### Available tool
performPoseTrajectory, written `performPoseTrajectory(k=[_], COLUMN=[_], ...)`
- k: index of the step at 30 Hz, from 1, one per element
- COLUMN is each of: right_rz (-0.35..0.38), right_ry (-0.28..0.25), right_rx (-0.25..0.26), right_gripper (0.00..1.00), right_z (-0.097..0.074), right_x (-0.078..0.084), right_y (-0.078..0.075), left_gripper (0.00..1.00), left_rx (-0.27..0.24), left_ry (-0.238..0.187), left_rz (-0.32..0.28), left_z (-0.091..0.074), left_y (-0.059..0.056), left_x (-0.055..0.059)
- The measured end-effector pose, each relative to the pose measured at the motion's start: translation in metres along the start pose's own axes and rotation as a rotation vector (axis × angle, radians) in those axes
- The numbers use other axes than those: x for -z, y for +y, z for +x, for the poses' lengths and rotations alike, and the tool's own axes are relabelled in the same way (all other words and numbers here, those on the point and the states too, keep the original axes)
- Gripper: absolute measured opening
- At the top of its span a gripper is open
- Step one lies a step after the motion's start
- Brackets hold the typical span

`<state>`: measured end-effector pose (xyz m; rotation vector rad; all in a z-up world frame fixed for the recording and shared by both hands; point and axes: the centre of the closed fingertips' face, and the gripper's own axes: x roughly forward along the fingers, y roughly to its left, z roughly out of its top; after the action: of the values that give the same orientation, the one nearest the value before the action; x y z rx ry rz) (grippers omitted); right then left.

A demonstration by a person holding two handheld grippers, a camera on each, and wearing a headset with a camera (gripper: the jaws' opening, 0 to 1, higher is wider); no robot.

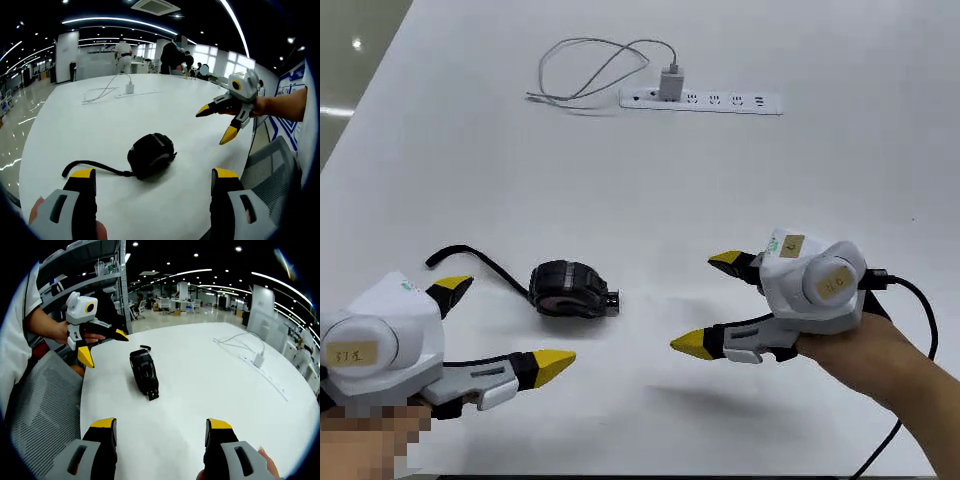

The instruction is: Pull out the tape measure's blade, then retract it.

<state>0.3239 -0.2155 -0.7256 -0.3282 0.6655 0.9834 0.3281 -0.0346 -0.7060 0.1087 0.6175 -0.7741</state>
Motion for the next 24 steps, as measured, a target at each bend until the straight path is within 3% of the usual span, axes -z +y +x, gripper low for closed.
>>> performPoseTrajectory(k=[8, 18, 24], right_rz=[0.029, 0.047, 0.060], right_ry=[-0.018, 0.005, -0.009], right_rx=[0.022, 0.021, 0.017], right_gripper=[0.78, 0.86, 0.92], right_z=[-0.017, -0.031, -0.041], right_x=[0.006, 0.026, 0.028], right_y=[-0.001, 0.005, 0.011], left_gripper=[0.95, 0.97, 0.99], left_rx=[0.018, 0.063, 0.084], left_ry=[0.010, 0.025, 0.024], left_rz=[0.028, 0.058, 0.076], left_z=[-0.011, -0.020, -0.026], left_y=[0.006, 0.004, 0.004], left_x=[0.005, 0.012, 0.014])
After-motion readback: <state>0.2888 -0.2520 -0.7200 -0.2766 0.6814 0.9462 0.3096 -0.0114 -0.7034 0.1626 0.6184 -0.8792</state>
